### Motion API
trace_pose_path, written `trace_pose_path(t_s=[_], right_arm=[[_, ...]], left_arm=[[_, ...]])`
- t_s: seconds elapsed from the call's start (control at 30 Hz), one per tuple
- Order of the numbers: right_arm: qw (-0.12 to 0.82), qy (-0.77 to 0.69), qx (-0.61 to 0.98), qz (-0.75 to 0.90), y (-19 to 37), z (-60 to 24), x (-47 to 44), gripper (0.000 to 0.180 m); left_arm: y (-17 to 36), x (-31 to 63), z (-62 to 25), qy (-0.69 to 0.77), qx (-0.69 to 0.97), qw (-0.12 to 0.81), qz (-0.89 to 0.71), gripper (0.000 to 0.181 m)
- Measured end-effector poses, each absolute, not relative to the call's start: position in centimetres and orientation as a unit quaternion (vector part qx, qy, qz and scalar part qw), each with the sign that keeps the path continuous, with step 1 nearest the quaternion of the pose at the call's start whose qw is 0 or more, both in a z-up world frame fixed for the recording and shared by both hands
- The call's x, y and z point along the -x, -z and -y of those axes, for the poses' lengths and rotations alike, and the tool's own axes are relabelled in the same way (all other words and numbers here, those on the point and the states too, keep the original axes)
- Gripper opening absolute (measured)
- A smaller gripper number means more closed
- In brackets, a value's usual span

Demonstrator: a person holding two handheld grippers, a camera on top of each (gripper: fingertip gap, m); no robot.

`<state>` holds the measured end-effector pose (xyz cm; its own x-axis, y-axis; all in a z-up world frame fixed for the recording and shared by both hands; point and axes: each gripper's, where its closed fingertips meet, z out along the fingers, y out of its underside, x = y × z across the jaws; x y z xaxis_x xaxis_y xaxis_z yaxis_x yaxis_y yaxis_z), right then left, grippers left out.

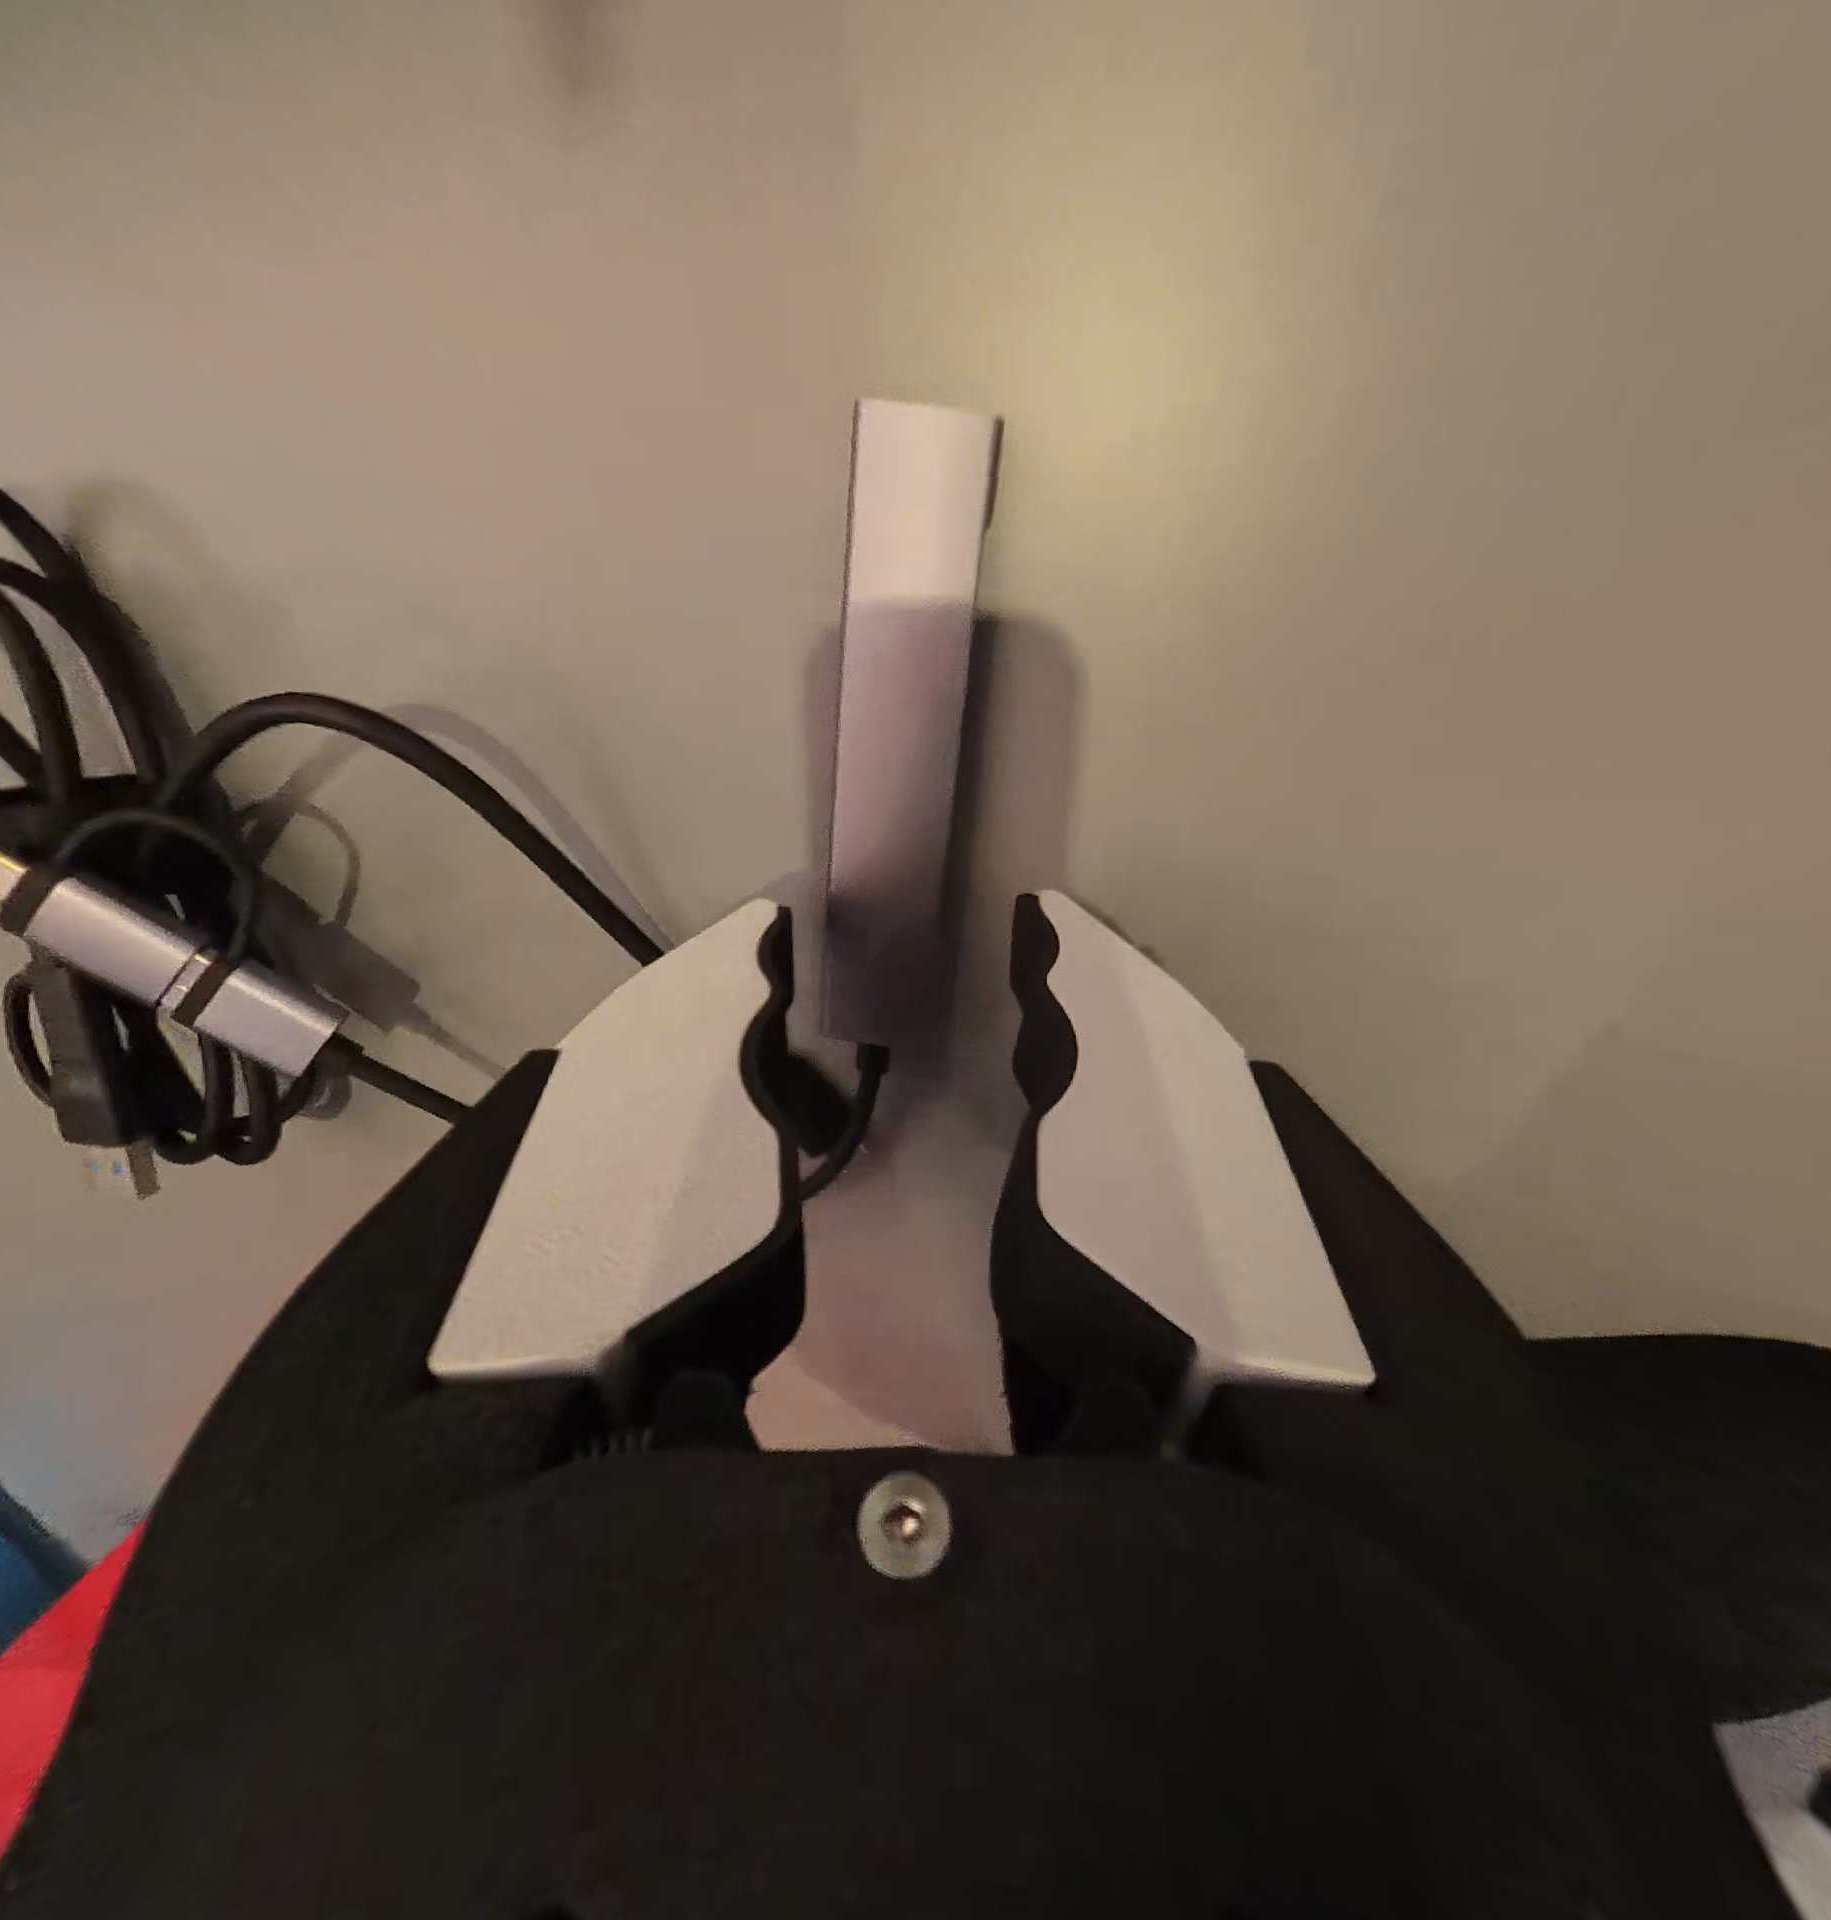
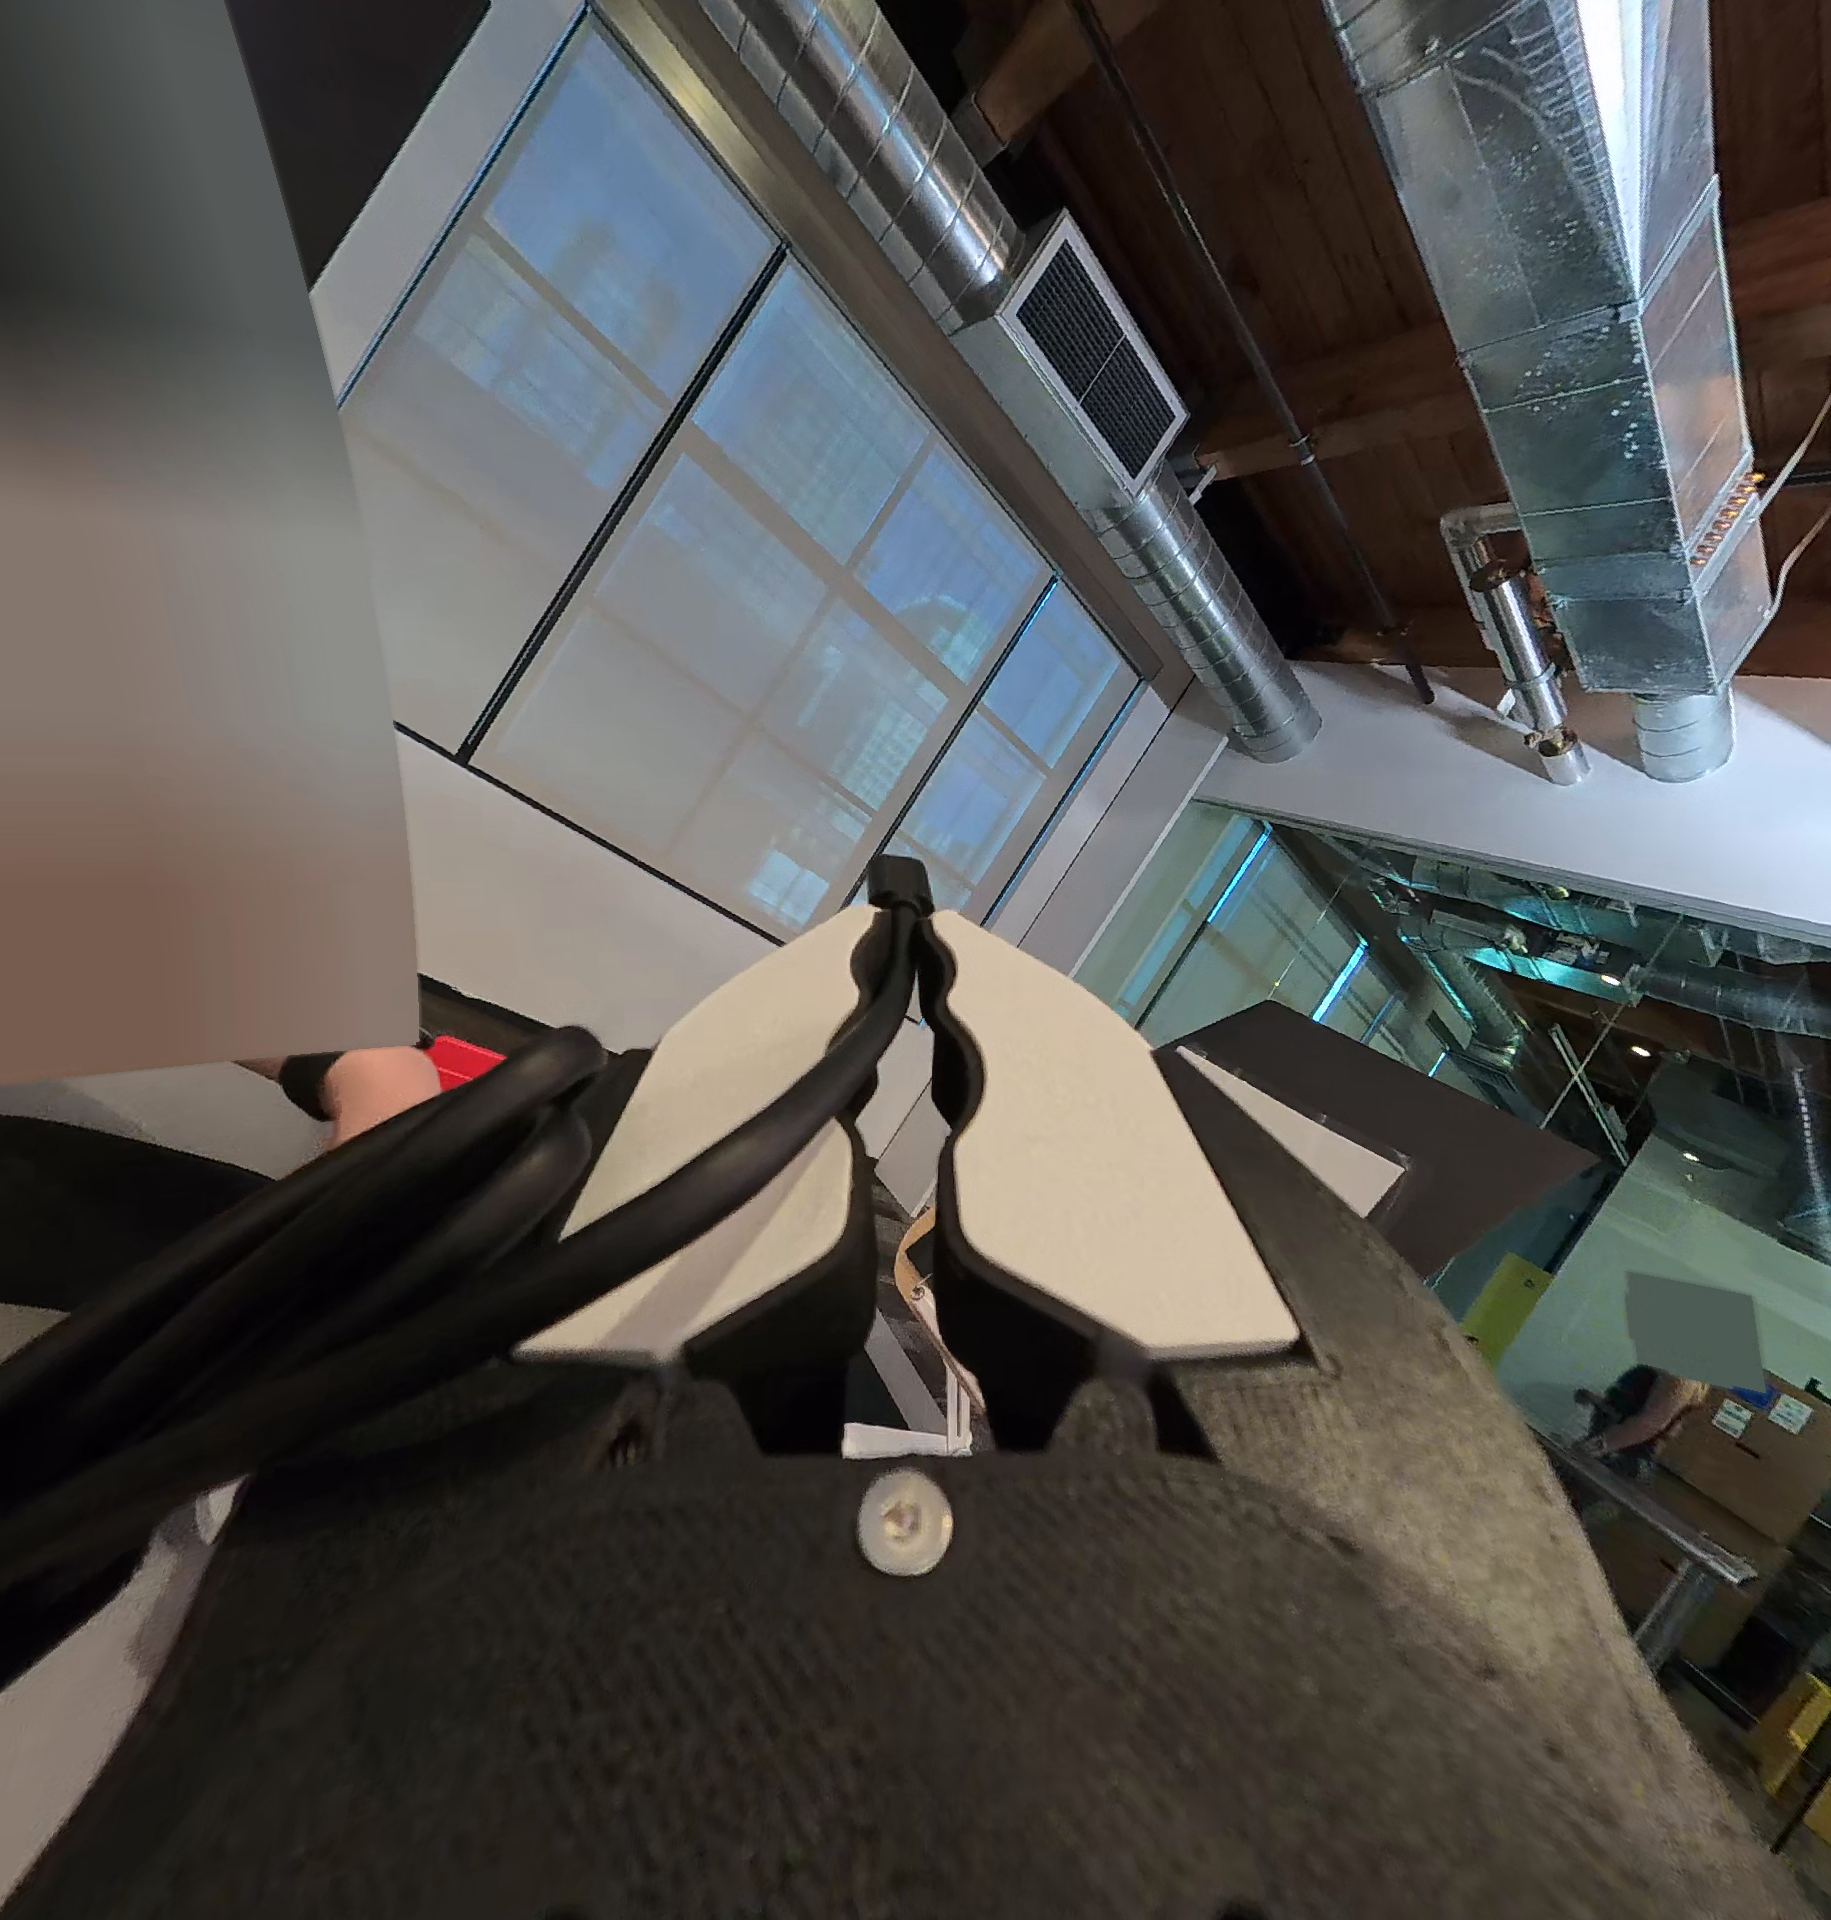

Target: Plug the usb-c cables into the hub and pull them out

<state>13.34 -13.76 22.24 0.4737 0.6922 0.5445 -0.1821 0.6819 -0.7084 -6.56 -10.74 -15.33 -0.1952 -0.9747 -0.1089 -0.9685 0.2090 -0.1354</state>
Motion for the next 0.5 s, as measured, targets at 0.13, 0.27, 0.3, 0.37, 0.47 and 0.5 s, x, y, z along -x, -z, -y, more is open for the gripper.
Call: trace_pose_path(t_s=[0.13,0.27,0.3,0.37,0.47,0.5], right_arm=[[0.806,-0.275,0.291,0.436,-22.2,13.6,-13.3,0.005],[0.804,-0.273,0.301,0.434,-22.0,13.1,-13.4,0.005],[0.804,-0.271,0.304,0.433,-22.0,12.9,-13.4,0.005],[0.803,-0.267,0.31,0.433,-21.9,12.8,-13.4,0.005],[0.803,-0.265,0.311,0.435,-21.9,12.8,-13.3,0.005],[0.802,-0.265,0.313,0.435,-21.9,12.8,-13.3,0.004]], left_arm=[[16.3,6.7,10.1,0.014,0.624,0.066,-0.778,0.028],[16.3,6.7,10.3,0.014,0.624,0.05,-0.78,0.022],[16.3,6.7,10.3,0.013,0.622,0.049,-0.781,0.022],[16.3,6.7,10.3,0.015,0.622,0.048,-0.782,0.022],[16.3,6.7,10.3,0.026,0.643,0.047,-0.764,0.022],[16.3,6.6,10.2,0.03,0.658,0.049,-0.751,0.022]])
